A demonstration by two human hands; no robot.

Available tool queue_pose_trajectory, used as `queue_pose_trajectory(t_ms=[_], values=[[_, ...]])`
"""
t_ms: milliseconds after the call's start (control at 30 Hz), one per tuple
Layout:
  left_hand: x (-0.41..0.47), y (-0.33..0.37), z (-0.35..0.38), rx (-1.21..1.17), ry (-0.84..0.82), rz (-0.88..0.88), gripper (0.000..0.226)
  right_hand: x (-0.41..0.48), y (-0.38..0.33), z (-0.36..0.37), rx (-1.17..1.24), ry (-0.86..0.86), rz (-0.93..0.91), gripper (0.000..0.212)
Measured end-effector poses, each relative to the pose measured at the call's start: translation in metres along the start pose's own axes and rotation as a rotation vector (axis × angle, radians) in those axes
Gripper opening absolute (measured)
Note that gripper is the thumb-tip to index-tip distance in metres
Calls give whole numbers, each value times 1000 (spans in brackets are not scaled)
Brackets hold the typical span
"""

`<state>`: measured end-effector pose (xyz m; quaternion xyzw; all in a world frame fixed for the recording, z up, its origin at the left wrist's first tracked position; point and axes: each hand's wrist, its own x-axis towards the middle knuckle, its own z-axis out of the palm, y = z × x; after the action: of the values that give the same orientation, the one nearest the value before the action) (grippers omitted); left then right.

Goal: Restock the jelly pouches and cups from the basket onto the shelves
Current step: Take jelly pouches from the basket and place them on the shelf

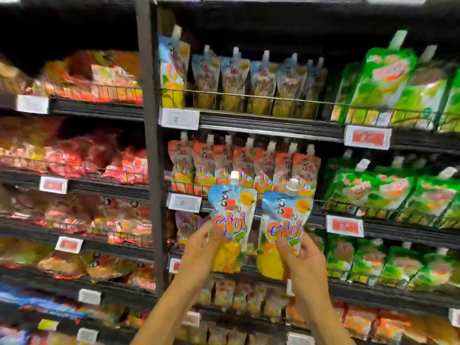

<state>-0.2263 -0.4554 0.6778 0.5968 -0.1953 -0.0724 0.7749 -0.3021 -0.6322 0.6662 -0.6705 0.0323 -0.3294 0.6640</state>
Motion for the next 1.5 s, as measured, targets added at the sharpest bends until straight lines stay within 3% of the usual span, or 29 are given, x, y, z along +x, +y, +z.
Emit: queue_pose_trajectory(t_ms=[167, 267, 300, 467, 567, 800, 967, 1200, 1500], values=[[23, 43, -9, 1, 11, 68, 47, 33, -30, 21, 77, -3, -73, 32], [44, 69, -15, -37, 0, 119, 43, 56, -44, 34, 125, 5, -74, 66], [52, 80, -17, -76, -18, 124, 41, 63, -52, 39, 127, 3, -86, 69], [96, 136, -25, -27, -4, 267, 29, 99, -93, 61, 79, 11, -269, 29], [122, 167, -28, 71, 30, 414, 14, 112, -110, 67, 83, 22, -313, 22], [194, 240, -24, 238, 132, 686, 20, 136, -123, 84, 97, 50, -384, 26], [237, 254, -30, 271, 261, 680, 28, 143, -127, 90, 82, 73, -435, 40], [252, 238, -42, 574, 397, 751, 22, 153, -143, 92, 1, 114, -513, 35], [258, 238, -41, 886, 391, 660, 31, 206, -188, 120, -195, 230, -690, 28]])
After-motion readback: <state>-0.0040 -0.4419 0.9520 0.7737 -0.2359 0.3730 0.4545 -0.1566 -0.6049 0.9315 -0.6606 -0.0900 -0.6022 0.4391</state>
